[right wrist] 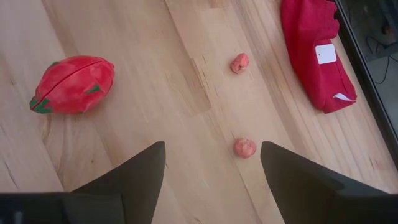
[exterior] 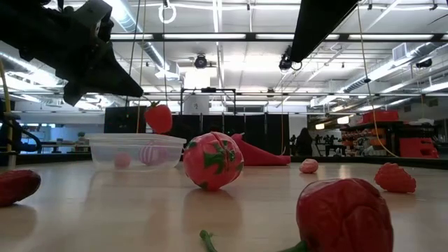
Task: Pick and placing Produce into tupperware
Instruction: Put the red strawberry in the transparent bin
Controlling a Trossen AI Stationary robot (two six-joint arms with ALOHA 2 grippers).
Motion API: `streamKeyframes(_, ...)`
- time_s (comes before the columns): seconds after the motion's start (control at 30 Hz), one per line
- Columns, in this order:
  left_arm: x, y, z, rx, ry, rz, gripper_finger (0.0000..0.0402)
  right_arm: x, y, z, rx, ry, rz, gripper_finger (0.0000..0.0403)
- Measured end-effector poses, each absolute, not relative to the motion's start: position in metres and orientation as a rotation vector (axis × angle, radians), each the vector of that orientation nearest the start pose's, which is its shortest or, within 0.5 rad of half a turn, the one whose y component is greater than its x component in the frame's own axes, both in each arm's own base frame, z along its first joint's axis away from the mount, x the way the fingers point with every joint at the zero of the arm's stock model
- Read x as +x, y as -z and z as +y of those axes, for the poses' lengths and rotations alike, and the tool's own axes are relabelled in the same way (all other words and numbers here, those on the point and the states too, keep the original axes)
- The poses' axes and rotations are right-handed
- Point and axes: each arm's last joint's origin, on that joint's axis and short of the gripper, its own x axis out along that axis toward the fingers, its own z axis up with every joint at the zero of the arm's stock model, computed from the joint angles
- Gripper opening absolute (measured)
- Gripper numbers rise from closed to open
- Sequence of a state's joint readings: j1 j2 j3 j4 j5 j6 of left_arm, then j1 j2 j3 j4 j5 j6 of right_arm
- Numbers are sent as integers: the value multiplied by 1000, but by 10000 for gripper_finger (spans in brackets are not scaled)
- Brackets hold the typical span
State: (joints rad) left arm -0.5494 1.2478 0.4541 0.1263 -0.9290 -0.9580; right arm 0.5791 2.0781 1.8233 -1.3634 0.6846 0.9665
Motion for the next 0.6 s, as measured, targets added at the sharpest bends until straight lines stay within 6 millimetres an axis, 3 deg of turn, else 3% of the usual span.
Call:
streamKeyframes(0.3,196,-172,-93,-491,-556,255,6,342,-240,202,-125,649,1069,274)
streamKeyframes(0.6,189,-161,-90,-529,-623,309,6,342,-240,202,-125,649,1070,274)
